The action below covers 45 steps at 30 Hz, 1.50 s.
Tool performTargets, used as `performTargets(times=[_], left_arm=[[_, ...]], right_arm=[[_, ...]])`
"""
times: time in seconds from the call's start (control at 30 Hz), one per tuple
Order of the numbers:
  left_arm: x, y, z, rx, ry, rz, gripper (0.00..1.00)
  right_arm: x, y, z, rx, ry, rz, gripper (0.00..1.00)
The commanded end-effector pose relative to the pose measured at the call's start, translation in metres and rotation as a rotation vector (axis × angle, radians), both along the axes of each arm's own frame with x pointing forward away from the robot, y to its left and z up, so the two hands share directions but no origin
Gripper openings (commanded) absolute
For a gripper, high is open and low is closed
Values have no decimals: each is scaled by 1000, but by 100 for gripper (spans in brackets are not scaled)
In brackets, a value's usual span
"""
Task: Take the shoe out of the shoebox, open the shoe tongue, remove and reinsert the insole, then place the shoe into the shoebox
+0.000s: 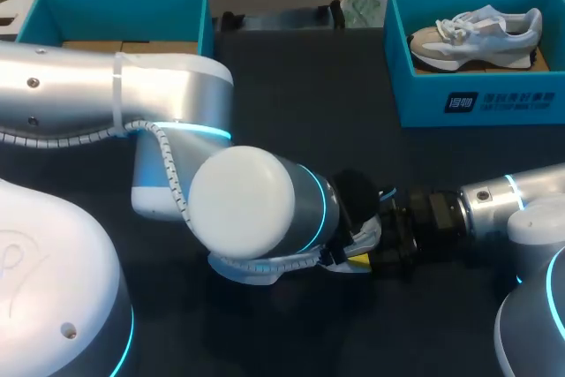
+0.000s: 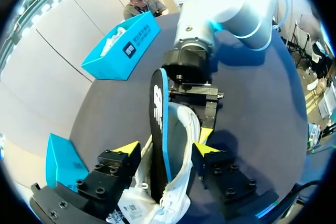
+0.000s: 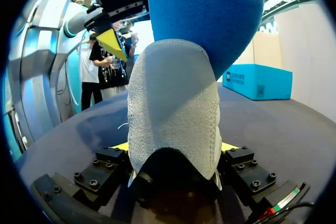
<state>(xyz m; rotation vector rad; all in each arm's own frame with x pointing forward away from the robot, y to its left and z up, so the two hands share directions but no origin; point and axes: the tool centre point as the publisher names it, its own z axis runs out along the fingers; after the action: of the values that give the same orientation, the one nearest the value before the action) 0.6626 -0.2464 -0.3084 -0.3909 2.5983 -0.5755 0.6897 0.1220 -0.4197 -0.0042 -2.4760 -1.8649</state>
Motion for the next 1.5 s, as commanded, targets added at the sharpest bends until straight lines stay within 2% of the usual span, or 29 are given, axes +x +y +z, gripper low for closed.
performTargets(times=[0.03, 0.47, 0.7, 1.0, 1.3, 1.43, 1.5], left_arm=[[-1, -6, -11, 7, -16, 13, 58], [4, -11, -21, -10, -43, 39, 58], [8, -12, -28, -19, -57, 35, 48], [15, -13, -34, -24, -73, 53, 49], [24, -13, -37, -38, -64, 52, 45], [27, -14, -38, -43, -58, 47, 42], [28, -14, -40, -44, -56, 44, 37]], right_arm=[[0, 0, -1, -3, 0, -1, 0], [0, 0, -1, -3, 0, -1, 0], [0, 0, -1, -3, 0, -1, 0], [0, 0, -1, -3, 0, -1, 0], [0, 0, -1, -3, 0, -1, 0], [0, 0, -1, -3, 0, -1, 0], [0, 0, -1, -3, 0, -1, 0]])
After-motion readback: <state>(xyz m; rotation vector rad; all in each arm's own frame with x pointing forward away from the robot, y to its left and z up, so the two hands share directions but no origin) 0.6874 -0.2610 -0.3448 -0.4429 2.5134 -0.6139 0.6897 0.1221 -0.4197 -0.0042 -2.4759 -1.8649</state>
